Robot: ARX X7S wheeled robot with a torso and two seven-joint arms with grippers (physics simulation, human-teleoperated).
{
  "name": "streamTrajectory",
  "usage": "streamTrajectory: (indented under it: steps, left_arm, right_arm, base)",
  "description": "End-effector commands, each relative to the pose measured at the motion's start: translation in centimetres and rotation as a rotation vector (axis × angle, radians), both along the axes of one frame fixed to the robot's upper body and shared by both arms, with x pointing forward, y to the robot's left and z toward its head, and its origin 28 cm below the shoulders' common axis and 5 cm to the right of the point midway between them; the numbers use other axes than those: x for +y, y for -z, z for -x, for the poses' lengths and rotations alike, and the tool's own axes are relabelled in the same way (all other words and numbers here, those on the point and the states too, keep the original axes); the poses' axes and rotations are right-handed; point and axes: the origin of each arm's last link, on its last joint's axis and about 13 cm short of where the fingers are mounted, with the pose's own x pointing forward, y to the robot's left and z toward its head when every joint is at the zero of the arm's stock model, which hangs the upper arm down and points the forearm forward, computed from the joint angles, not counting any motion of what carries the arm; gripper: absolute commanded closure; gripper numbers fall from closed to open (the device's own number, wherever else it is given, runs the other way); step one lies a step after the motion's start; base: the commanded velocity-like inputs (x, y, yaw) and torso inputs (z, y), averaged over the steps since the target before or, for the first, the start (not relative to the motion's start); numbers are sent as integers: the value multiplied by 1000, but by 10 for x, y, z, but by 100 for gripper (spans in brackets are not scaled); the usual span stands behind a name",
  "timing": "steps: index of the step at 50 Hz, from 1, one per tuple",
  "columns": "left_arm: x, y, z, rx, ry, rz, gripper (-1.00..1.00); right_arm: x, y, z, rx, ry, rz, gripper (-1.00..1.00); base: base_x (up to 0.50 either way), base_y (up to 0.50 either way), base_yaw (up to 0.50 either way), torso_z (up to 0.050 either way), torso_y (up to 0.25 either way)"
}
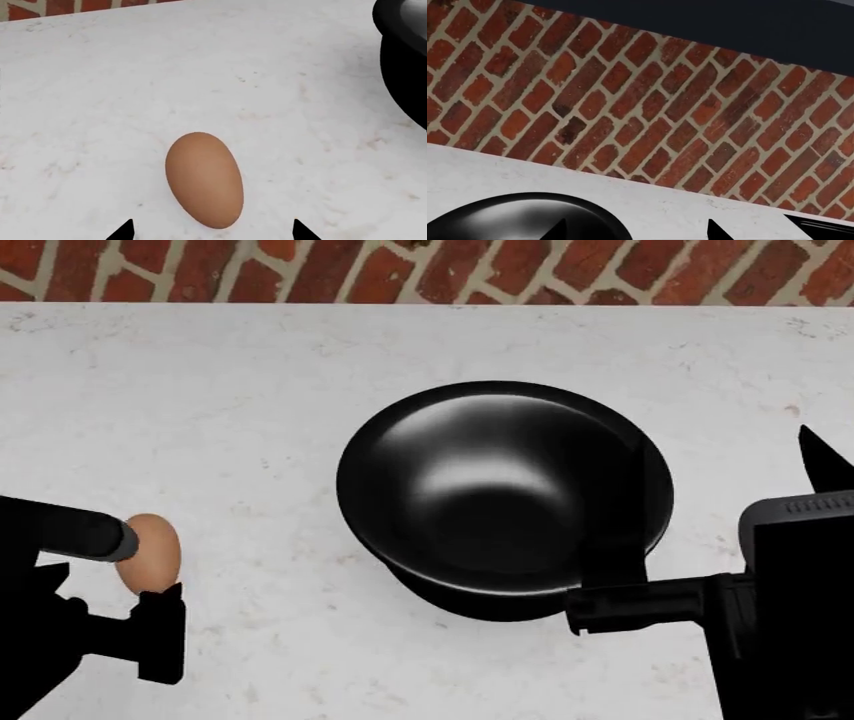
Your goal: Place the eggs and milk next to the bowl.
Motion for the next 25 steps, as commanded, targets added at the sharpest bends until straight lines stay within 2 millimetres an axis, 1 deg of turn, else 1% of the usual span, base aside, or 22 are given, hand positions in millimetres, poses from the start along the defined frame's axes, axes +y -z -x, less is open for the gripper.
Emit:
streamTrajectory:
  steps: [1, 25]
  left_arm:
    - [-2, 7, -13, 3, -25, -21, -100]
    - [-6, 13, -36, 21, -28, -34, -100]
  right_arm:
    - [0, 1, -1, 2, -1, -2, -100]
    - [0, -4, -1, -1, 3, 6, -100]
  base:
    - [0, 0, 0, 0, 0]
    - [0, 0, 0, 0, 0]
